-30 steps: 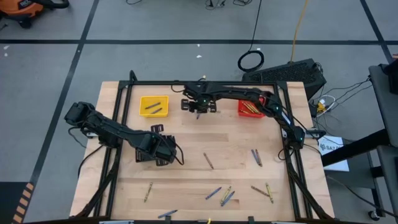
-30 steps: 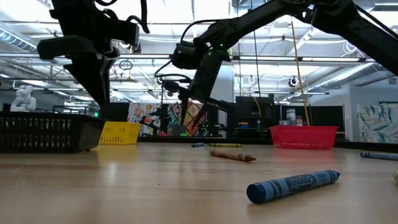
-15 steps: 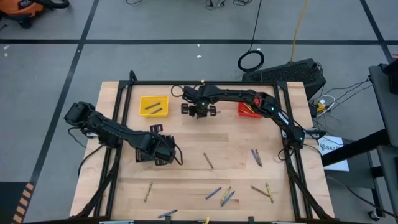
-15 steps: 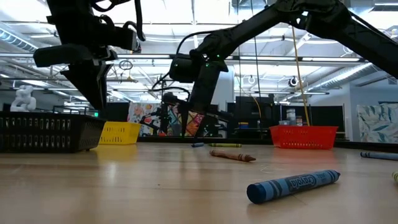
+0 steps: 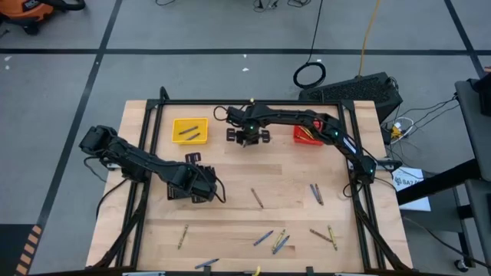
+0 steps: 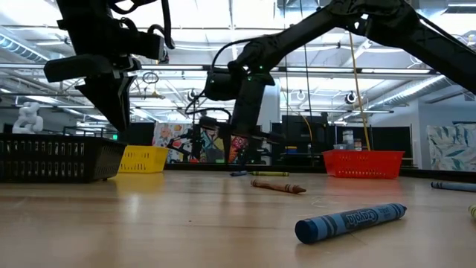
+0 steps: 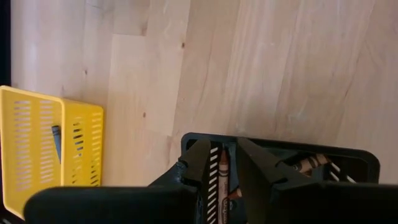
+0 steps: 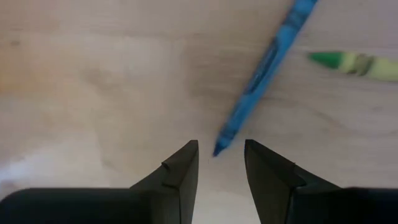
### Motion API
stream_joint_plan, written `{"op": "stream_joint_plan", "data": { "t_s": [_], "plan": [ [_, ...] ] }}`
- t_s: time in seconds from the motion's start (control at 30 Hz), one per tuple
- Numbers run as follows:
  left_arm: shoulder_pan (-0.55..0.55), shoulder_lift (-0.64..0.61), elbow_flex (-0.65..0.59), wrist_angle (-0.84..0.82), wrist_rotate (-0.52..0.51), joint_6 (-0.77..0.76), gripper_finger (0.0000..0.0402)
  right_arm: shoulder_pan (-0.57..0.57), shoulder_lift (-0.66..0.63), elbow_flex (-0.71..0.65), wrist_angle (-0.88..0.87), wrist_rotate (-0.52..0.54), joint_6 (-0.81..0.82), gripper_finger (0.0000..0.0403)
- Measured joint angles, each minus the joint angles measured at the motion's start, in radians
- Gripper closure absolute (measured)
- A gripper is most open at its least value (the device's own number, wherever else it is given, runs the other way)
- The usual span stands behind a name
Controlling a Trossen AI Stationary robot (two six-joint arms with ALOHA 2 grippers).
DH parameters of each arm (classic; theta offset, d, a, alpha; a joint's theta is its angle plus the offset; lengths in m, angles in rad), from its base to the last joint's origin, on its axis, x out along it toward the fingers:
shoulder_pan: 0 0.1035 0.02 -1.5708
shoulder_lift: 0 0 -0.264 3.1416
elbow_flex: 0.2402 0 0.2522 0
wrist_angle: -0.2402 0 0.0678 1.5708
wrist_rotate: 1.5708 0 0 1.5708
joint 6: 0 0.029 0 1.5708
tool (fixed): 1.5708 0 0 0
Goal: Sort crayons
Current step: Put the blue crayon into the yellow bin
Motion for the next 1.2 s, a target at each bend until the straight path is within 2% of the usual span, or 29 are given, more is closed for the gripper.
{"op": "stream_joint_plan", "data": {
  "t_s": [0.23, 0.43, 0.9, 1.2],
  "plan": [
    [0.0, 0.0, 0.0, 0.0, 0.0, 0.0, 0.0333, -0.014, 0.0, 0.0, -0.007, 0.004, 0.002, 0.0287],
    [0.0, 0.0, 0.0, 0.0, 0.0, -0.001, 0.0333, -0.021, 0.0, 0.0, -0.096, 0.007, 0.007, 0.0287],
    [0.0, 0.0, 0.0, 0.0, 0.0, -0.001, 0.0333, -0.021, 0.004, 0.0, -0.014, 0.0, 0.026, 0.0287],
    [-0.026, 0.0, 0.001, 0.0, -0.025, 0.0, 0.0333, -0.025, 0.008, 0.0, -0.032, 0.001, 0.035, 0.0287]
  ]
}}
